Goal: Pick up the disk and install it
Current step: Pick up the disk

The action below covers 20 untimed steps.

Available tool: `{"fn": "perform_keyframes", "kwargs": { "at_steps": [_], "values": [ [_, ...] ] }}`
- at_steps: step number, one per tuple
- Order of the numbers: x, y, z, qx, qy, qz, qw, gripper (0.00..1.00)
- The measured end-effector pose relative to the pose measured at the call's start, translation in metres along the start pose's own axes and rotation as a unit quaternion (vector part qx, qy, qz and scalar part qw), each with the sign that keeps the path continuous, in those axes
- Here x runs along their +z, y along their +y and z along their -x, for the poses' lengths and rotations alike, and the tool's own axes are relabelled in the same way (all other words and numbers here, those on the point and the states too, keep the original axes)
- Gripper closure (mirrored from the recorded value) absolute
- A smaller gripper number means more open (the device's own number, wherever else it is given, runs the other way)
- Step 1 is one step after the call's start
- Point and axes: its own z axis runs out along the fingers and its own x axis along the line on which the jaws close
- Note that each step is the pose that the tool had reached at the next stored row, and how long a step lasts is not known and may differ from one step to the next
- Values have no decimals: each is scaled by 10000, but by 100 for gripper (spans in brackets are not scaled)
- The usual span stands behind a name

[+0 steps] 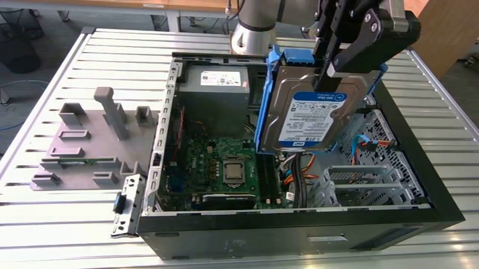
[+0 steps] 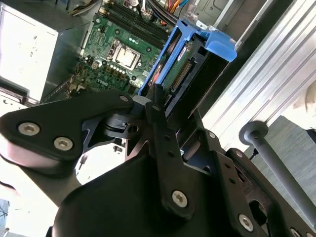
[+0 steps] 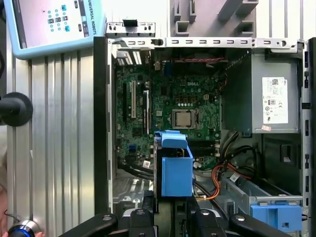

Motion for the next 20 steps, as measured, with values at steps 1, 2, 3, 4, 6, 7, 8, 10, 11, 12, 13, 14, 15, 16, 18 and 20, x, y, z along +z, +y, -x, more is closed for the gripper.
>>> {"fn": "perform_keyframes", "kwargs": {
  "at_steps": [1, 2, 3, 4, 6, 7, 8, 10, 11, 12, 13, 14, 15, 16, 18, 20],
  "values": [
    [1, -14, -7, 4, -1, 0, 10000, 65],
    [1, -30, -13, 6, 0, 0, 10000, 65],
    [1, -48, -19, 8, 0, 0, 10000, 65],
    [1, -67, -25, 10, 0, 0, 10000, 65],
    [2, -109, -37, 12, -1, 1, 10000, 65],
    [1, -129, -43, 13, 0, 1, 10000, 65],
    [1, -150, -49, 14, 0, 2, 10000, 65],
    [0, -192, -63, 15, 0, 3, 10000, 65],
    [0, -214, -71, 16, 0, 5, 10000, 65],
    [0, -234, -79, 16, 0, 6, 10000, 65],
    [0, -253, -88, 17, 0, 7, 10000, 65],
    [0, -272, -96, 18, 0, 8, 10000, 65],
    [-1, -289, -105, 19, 0, 10, 10000, 65],
    [-1, -305, -114, 20, 0, 11, 10000, 65],
    [-1, -341, -134, 22, 0, 14, 10000, 65],
    [-1, -376, -153, 23, 0, 17, 10000, 65]
  ]
}}
